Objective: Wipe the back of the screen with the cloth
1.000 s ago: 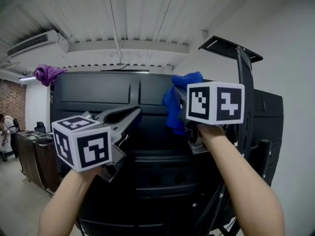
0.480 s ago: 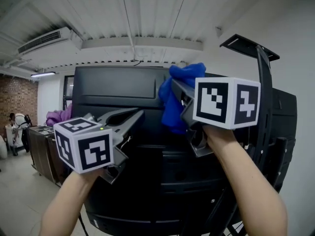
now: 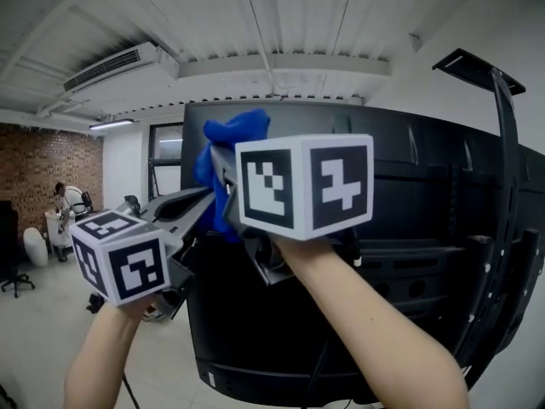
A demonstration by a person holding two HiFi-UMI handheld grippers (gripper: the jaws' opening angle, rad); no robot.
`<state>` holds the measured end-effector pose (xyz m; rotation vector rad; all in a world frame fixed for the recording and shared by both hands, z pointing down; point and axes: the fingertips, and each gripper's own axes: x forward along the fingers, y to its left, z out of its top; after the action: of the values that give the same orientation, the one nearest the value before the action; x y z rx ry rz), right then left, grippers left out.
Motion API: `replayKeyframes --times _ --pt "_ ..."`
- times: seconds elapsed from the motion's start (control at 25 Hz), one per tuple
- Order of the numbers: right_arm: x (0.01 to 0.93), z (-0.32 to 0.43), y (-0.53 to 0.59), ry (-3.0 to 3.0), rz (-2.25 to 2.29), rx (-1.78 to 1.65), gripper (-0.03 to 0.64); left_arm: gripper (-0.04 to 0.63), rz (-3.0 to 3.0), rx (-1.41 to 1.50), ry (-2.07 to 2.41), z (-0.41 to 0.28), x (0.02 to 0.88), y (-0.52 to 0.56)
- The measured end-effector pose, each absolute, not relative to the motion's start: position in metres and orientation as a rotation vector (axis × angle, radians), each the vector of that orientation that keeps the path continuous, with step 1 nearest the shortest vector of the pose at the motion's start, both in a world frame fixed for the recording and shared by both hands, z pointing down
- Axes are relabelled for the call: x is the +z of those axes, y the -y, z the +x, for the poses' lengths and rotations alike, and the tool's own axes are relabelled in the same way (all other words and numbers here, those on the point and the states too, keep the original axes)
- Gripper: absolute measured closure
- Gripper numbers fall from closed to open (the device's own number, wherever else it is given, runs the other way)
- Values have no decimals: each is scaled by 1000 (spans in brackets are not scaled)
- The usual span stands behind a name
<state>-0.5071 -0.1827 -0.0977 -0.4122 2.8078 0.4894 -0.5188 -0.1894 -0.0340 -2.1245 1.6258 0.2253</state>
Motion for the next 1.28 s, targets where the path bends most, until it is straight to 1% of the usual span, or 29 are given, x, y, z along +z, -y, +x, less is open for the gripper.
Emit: replayKeyframes --times 0.28,0.48,0.68,0.92,1.28 --pt "-69 -579 188 -2927 -341 541 554 589 -2030 138 -1775 -576 -15 171" --pt "-60 -588 199 -3011 -409 665 554 588 -2031 120 -1773 -579 -10 168" --pt "-65 -555 210 -3021 -531 851 554 588 -2098 138 -1700 -550 -9 183" --pt "-66 -497 232 -3020 -704 973 554 588 -2197 158 -1551 -481 -16 211" --pt "-64 -390 279 -2999 -992 978 554 588 -2306 197 -1379 -391 -20 242"
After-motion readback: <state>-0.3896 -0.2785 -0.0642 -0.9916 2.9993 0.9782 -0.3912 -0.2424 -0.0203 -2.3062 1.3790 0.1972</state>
